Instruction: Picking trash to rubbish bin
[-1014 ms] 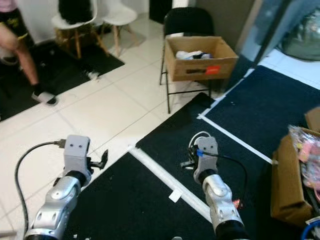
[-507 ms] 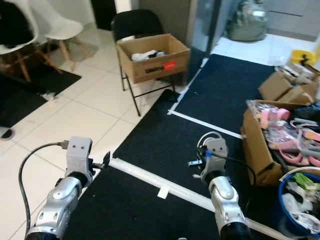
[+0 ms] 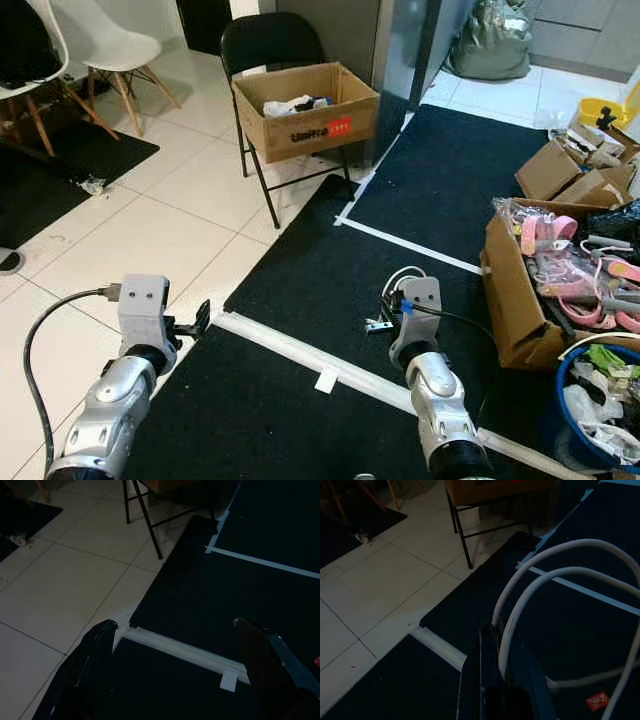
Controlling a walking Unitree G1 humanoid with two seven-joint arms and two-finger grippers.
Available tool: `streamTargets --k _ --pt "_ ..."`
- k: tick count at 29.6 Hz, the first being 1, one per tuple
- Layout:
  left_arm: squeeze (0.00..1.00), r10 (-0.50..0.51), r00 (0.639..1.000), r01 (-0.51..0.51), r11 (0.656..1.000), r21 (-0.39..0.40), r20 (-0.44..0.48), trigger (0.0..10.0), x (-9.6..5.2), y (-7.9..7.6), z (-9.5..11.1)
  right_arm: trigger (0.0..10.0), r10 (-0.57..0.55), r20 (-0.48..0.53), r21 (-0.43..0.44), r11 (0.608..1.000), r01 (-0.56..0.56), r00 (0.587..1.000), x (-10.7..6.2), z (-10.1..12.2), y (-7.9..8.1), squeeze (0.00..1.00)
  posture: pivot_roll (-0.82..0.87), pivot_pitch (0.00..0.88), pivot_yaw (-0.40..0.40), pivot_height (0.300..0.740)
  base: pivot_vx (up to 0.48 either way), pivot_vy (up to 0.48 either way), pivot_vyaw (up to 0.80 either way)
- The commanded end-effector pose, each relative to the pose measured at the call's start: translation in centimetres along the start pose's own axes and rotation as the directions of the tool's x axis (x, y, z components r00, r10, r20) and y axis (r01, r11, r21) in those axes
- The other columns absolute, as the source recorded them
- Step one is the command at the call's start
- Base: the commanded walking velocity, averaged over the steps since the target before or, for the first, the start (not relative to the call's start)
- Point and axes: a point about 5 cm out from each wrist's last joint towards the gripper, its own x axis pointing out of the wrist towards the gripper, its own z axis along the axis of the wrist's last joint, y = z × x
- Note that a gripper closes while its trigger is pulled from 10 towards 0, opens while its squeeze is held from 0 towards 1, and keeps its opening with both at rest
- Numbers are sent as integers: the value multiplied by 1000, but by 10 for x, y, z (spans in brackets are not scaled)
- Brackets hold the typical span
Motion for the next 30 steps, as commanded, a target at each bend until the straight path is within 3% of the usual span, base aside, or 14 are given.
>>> streamTargets --k 1,7,30 --pt "0 7 1000 -8 1000 -11 -19 10000 -2 1 -6 10000 -5 -20 3 1000 5 1000 -1 -4 -1 0 51 117 11 740 247 0 0" --pt "0 -19 999 20 999 28 -30 10000 -3 -5 -10 10000 -11 -21 5 1000 11 1000 1 -1 -5 0 46 130 -3 740 303 0 0" --pt "0 -25 1000 25 999 32 -14 10000 -2 -11 -9 10000 3 -26 -2 1000 -3 1000 -1 -2 -7 0 40 122 -14 740 375 0 0"
